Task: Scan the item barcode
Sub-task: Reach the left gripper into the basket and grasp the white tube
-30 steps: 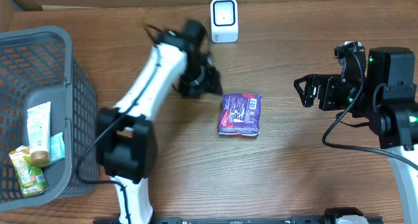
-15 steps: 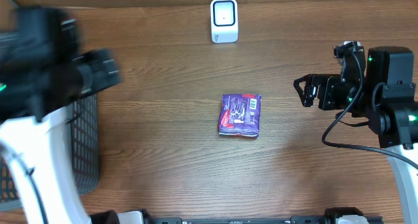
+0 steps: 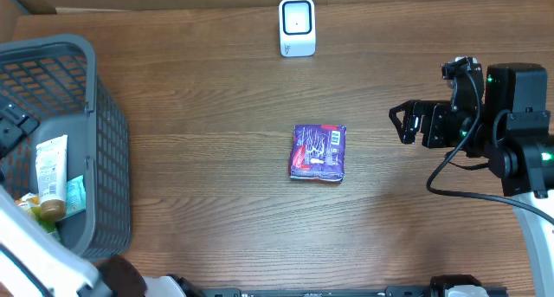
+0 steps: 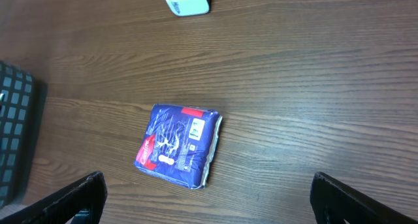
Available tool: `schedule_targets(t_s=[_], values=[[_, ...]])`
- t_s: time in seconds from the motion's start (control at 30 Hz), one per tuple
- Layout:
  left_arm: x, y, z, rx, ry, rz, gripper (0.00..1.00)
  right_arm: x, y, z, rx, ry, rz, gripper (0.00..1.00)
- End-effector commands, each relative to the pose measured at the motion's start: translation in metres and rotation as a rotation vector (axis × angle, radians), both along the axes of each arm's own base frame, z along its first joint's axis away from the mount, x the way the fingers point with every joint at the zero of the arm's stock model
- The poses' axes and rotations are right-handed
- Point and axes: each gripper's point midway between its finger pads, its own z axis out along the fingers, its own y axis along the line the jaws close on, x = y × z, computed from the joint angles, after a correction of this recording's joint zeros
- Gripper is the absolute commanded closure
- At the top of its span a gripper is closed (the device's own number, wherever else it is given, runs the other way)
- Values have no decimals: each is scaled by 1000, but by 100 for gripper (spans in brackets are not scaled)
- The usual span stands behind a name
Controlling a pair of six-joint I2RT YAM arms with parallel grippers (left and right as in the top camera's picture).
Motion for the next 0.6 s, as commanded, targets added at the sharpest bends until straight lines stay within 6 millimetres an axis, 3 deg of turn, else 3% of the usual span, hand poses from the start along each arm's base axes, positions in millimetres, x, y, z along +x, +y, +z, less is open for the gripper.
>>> schedule_targets(t_s=[0.0, 0.07, 0.27, 0.4, 0.57], values=[[14, 19, -37, -37, 124, -53, 5, 1, 3, 10, 8, -27, 8, 0], [24, 29, -67, -100, 184, -45, 10, 1, 3, 9, 7, -24, 8, 0], [40, 45, -129, -210, 300, -43, 21, 2, 3, 8, 7, -19, 8, 0], [42, 50, -157, -259, 357, -15, 22, 4, 3, 3, 6, -3, 8, 0], [31, 59, -173, -239, 429, 66, 20, 7, 3, -7, 4, 37, 8, 0]])
